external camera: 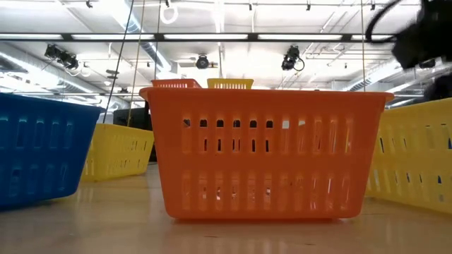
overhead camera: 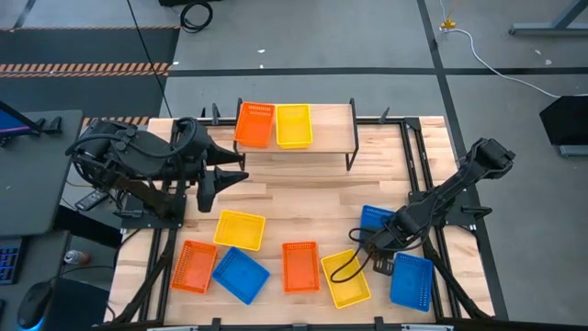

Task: Stack baskets on shelf by color
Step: Put the top blue bin on top of the shelf

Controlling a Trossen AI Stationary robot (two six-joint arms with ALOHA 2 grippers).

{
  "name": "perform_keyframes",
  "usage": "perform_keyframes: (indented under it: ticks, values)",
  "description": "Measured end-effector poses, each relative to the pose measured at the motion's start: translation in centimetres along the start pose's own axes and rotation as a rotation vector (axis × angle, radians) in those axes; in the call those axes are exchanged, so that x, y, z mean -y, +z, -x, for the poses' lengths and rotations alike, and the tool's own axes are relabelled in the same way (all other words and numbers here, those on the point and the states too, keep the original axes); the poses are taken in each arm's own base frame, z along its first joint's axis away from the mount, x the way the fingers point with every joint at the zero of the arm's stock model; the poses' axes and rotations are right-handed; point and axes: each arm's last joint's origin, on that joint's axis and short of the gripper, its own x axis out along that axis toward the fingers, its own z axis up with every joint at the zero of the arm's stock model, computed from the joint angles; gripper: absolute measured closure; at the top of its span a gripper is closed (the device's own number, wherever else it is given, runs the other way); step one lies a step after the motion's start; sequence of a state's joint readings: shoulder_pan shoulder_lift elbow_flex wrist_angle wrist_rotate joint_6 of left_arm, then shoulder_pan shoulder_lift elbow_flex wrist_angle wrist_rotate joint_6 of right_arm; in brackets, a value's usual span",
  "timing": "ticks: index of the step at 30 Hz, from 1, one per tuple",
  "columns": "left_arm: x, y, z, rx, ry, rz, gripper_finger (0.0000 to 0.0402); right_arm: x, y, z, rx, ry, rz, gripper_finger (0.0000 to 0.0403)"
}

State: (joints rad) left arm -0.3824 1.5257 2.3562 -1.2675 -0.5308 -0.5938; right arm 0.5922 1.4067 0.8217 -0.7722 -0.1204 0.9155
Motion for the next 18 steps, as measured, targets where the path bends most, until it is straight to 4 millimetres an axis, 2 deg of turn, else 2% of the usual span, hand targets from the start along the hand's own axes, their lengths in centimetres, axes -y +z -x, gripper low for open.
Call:
perform_keyframes:
  ticks: [4, 10, 18]
  values:
    - [0.0, 0.0, 0.0, 0.000, 0.000, -0.002, 0.0171, -1.9, 1.1, 3.2, 0.052, 0.021, 0.079, 0.0392]
    - [0.0, 0.0, 0.0, 0.008, 0.012, -0.027, 0.0171, -4.0, 3.5, 9.5, 0.271, 0.007, 0.181, 0.0392]
    - [0.2, 0.5, 0.0, 0.058, 0.006, -0.008, 0.0171, -1.1, 8.0, 15.6, 0.451, -0.073, 0.167, 0.0392]
